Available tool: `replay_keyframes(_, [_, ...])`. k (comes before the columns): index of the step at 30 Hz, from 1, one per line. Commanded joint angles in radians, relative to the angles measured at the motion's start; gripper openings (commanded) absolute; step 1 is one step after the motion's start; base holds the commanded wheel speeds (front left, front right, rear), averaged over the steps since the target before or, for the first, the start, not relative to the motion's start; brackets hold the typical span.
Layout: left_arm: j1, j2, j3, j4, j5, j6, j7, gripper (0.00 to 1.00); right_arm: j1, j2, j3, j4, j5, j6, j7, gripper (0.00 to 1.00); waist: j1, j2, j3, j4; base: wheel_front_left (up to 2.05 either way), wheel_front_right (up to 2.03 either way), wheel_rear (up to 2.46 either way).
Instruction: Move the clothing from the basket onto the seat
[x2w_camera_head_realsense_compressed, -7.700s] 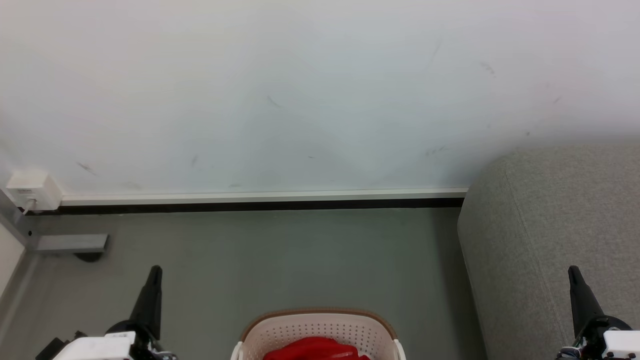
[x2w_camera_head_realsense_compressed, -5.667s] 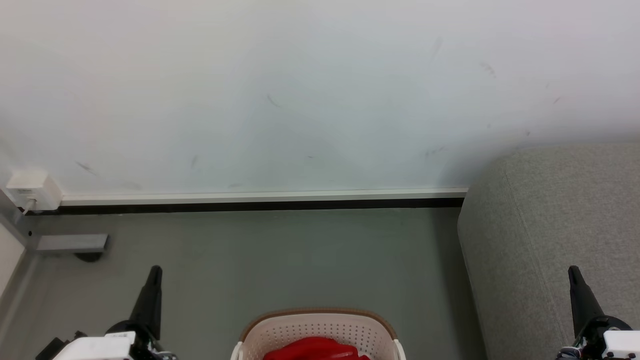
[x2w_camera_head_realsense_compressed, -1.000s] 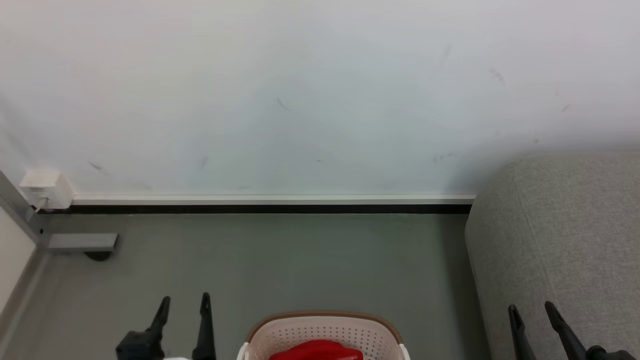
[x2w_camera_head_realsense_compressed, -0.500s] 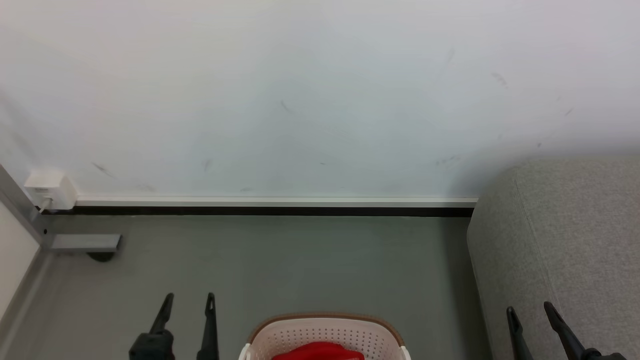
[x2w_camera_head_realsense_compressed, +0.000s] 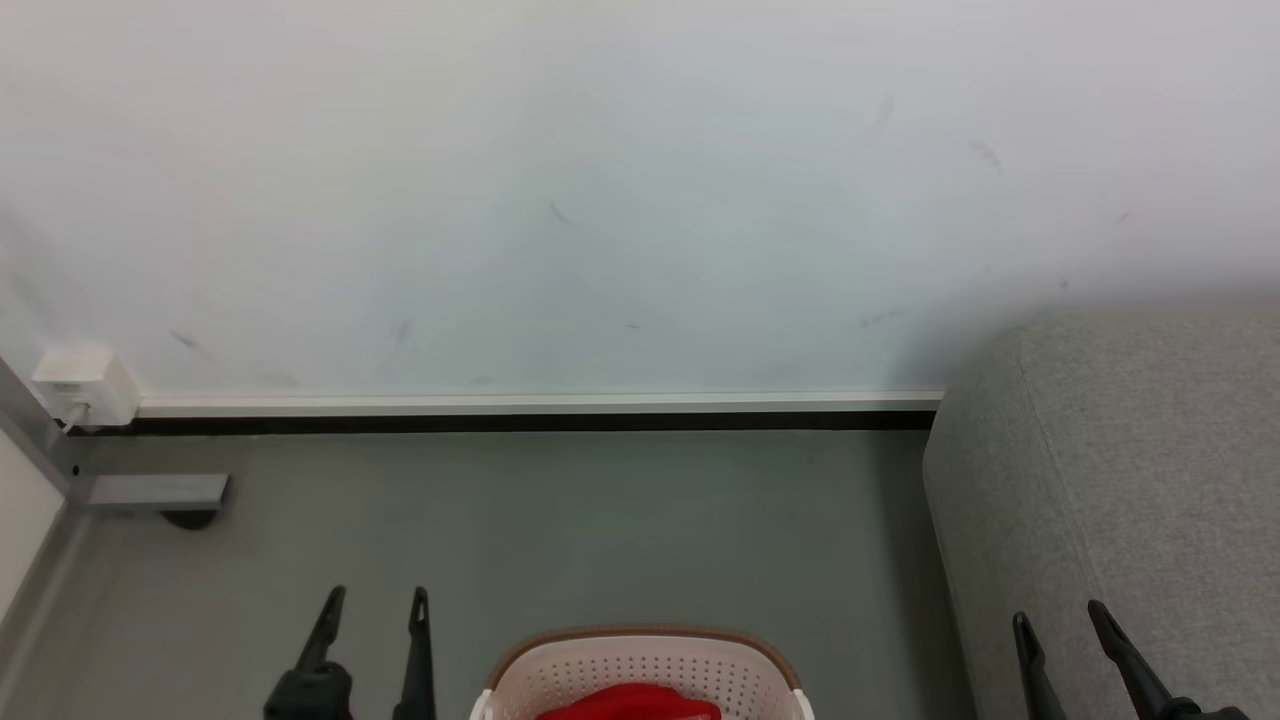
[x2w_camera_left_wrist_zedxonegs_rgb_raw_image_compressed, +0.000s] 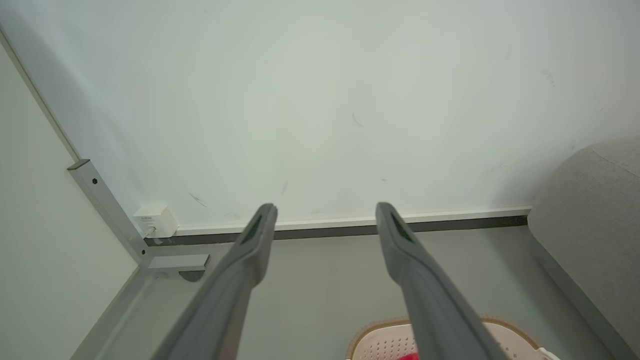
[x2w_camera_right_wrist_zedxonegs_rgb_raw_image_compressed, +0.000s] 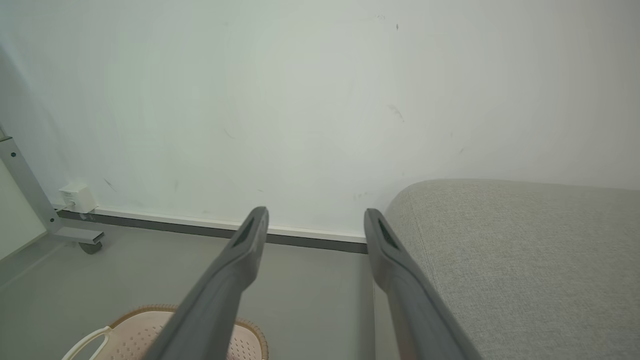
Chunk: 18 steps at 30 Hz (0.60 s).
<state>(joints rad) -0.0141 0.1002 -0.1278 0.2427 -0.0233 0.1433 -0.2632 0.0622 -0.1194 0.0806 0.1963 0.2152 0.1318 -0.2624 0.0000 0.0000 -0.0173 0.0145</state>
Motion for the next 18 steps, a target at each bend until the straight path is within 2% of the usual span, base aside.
replay_keyframes(1, [0.005,-0.001,0.006,-0.003,0.002,0.001,-0.002,1.0,-0.002,0.002,-0.003,-0.002,-0.003,-0.002,-0.004,1.0,0.0,0.0,0.002,-0.005,0.0,0.0,0.0])
replay_keyframes(18, [0.004,-0.007,0.006,0.001,0.009,-0.007,-0.002,1.0,0.003,0.0,-0.004,-0.001,0.004,-0.002,-0.004,1.0,0.0,0.0,0.002,-0.015,0.0,0.0,0.0])
